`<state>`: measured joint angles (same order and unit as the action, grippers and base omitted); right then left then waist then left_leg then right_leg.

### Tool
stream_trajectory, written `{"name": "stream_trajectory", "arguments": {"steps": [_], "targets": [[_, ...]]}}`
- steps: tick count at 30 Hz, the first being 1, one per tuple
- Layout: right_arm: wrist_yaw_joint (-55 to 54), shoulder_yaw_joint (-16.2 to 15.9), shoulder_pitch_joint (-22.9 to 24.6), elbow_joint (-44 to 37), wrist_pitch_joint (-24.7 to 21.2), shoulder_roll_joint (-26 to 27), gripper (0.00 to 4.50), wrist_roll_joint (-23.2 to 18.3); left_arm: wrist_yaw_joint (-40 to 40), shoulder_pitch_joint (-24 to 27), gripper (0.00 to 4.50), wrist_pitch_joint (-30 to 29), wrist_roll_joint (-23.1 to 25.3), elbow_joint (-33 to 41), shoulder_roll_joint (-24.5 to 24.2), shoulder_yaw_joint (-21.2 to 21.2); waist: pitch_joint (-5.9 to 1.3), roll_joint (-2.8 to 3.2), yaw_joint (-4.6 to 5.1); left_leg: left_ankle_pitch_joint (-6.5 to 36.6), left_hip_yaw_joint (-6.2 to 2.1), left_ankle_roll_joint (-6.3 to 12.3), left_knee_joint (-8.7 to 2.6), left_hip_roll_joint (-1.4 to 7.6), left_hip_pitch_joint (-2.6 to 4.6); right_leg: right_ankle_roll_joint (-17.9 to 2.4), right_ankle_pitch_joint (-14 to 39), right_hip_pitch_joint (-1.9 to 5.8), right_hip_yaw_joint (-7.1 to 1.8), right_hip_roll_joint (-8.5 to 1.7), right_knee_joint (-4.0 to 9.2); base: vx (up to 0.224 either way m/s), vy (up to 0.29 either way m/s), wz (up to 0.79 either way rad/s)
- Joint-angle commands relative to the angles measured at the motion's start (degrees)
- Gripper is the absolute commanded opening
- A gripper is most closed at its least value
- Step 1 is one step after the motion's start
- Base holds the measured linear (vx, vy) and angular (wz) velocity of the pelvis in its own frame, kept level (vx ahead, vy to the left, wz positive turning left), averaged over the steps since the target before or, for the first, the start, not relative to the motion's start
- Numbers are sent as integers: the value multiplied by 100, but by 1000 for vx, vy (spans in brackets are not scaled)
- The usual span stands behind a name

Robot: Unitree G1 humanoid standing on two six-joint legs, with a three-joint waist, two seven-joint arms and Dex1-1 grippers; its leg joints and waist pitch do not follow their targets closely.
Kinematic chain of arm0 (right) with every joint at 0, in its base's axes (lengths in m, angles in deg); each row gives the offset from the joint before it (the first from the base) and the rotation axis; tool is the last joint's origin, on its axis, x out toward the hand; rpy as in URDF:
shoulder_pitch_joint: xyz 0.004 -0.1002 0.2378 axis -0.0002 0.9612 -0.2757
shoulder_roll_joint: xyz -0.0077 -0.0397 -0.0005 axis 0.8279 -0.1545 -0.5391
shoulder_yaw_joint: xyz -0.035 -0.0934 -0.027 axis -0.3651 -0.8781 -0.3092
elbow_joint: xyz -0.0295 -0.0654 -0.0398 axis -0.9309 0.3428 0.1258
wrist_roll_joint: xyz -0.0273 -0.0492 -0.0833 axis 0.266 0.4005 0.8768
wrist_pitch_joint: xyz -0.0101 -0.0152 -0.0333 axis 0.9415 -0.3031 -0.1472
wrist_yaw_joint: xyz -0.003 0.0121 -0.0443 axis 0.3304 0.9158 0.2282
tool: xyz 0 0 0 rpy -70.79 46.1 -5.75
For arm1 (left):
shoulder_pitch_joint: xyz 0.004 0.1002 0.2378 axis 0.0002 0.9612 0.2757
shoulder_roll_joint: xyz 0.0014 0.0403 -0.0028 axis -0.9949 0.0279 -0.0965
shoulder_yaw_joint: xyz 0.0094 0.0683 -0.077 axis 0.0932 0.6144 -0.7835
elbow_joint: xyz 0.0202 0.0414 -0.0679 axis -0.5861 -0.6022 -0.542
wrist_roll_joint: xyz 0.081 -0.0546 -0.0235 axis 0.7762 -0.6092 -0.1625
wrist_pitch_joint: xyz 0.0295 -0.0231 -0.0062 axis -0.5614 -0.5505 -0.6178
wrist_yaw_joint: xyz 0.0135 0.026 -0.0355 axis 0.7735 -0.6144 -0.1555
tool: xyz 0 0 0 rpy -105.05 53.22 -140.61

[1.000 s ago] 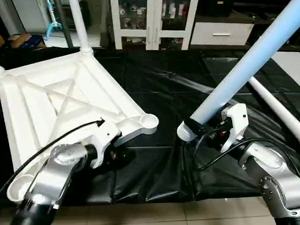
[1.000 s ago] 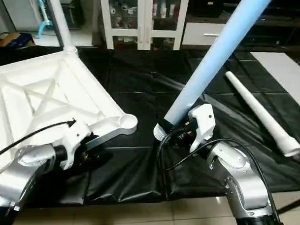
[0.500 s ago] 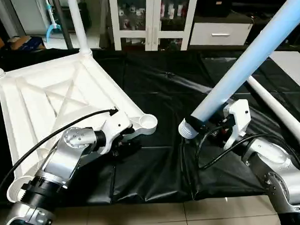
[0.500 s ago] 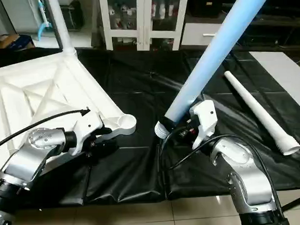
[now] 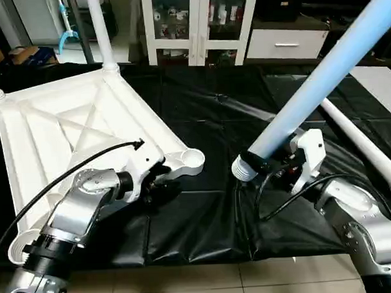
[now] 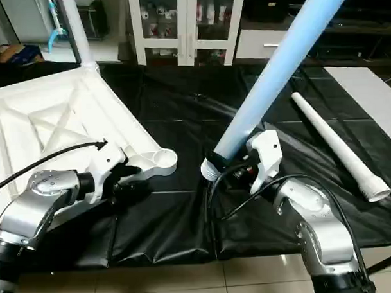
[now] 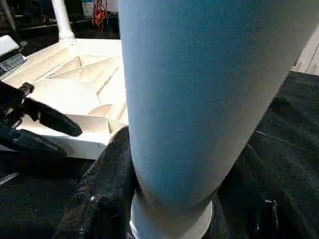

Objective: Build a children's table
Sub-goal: Insert table leg to table base

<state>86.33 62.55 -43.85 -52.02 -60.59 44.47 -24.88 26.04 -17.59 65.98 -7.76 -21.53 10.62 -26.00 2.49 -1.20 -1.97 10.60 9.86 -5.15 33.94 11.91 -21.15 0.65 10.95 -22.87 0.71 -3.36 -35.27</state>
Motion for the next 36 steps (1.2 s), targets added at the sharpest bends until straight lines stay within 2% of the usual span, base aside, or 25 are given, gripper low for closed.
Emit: {"name": "stream_trajectory", "arguments": {"steps": [1, 7, 10, 11, 12, 15, 16, 18, 20, 22, 23, 24, 28, 31, 32, 33, 36], "targets": [[66, -52, -137, 41, 54, -7, 184, 11, 130, 27, 239, 79, 130, -105, -22, 22, -326, -23, -16, 1051, 18, 102, -381, 61, 65, -1047, 953, 224, -139, -271, 400, 0, 0, 0], [124, -104, -212, 123, 63, 40, 184, 22, 126, 135, 239, -106, 396, -279, -170, 306, -330, -18, -20, 984, 16, 112, -386, 64, 67, -1067, 773, 218, -135, -271, 382, 0, 0, 0], [138, -91, -216, 125, 74, 52, 184, 24, 54, 148, 239, -204, 380, -336, -165, 345, -319, 9, -24, 1082, 17, 65, -392, 60, 73, -1060, 924, 212, -143, -276, 396, 0, 0, 0], [141, -85, -215, 124, 78, 55, 184, 26, 42, 143, 239, -211, 371, -358, -154, 345, -316, 0, -19, 1111, 18, 55, -394, 59, 70, -1051, 965, 211, -143, -273, 404, 0, 0, 0], [144, -69, -211, 115, 77, 51, 184, 20, 56, 109, 222, -176, 288, -415, -73, 276, -312, -7, -19, 1172, 17, 37, -397, 57, 72, -1032, 1065, 209, -143, -275, 414, 0, 0, 0], [142, -47, -198, 92, 80, 27, 184, 8, -112, 50, 222, -156, 227, -444, -41, 332, -308, 6, -18, 1286, 11, -2, -404, 53, 79, -988, 1259, 196, -145, -277, 437, 0, 0, 0], [142, -39, -195, 80, 78, 19, 184, 1, -176, 31, 209, -184, 233, -456, -43, 385, -310, 53, -20, 1304, 6, -18, -407, 56, 85, -980, 1275, 189, -149, -278, 436, 0, 0, 0], [142, -25, -193, 61, 70, 10, 184, -9, -247, -3, 187, -201, 274, -486, -54, 485, -318, 26, -13, 1278, 9, -17, -404, 56, 78, -981, 1184, 195, -147, -269, 432, 0, 0, 0], [164, -6, -194, 26, 52, 0, 184, -33, -341, -33, 183, -325, 250, -513, -32, 563, -323, 27, -19, 1223, 7, -8, -405, 58, 77, -1010, 1079, 201, -146, -273, 419, 0, 0, 0], [216, 1, -205, 5, 30, -4, 184, -74, -417, -50, 158, -390, 284, -545, -24, 656, -329, 28, -25, 1157, 12, 15, -399, 56, 78, -1057, 933, 207, -143, -267, 408, 0, 0, 0], [231, 0, -218, 4, 19, -7, 184, -85, -437, -57, 145, -414, 292, -555, -25, 679, -332, 106, -30, 1147, 4, 0, -397, 56, 87, -1075, 883, 203, -145, -271, 396, 0, 0, 0], [286, -2, -234, 1, -40, 0, 184, -155, -471, -51, 138, -397, 322, -565, -32, 724, -331, 63, -14, 1169, 9, 17, -400, 56, 77, -1086, 846, 215, -139, -262, 408, 0, 0, 0], [560, -32, -321, 44, -294, 12, 184, -449, -637, 0, 112, -321, 342, -518, -39, 842, -345, 77, -13, 1162, 8, 79, -395, 56, 75, -1135, 776, 229, -138, -264, 403, 0, 0, 0], [668, 79, -543, 367, -410, 183, 184, -723, -1010, 114, 85, -29, 267, -228, -86, 1039, -348, 34, -8, 1220, 7, 100, -398, 64, 82, -1169, 905, 218, -134, -284, 412, 0, 0, 0], [683, 123, -597, 453, -434, 221, 184, -788, -1071, 136, 77, 16, 284, -162, -109, 1104, -341, 55, -7, 1225, 6, 89, -410, 68, 71, -1154, 980, 215, -138, -287, 415, 0, 0, 0], [726, 204, -698, 620, -481, 273, 184, -898, -1136, 170, 77, 64, 334, -63, -141, 1217, -338, 9, -32, 1237, 14, 102, -401, 84, 106, -1168, 1036, 189, -136, -291, 412, 0, 0, 0], [900, 333, -959, 1084, -538, 364, 184, -1064, -1131, 214, 51, 227, 537, 87, -184, 1466, -329, -7, -70, 1185, 31, 103, -408, 94, 104, -1148, 1079, 179, -134, -292, 411, 0, 0, 0]]}}
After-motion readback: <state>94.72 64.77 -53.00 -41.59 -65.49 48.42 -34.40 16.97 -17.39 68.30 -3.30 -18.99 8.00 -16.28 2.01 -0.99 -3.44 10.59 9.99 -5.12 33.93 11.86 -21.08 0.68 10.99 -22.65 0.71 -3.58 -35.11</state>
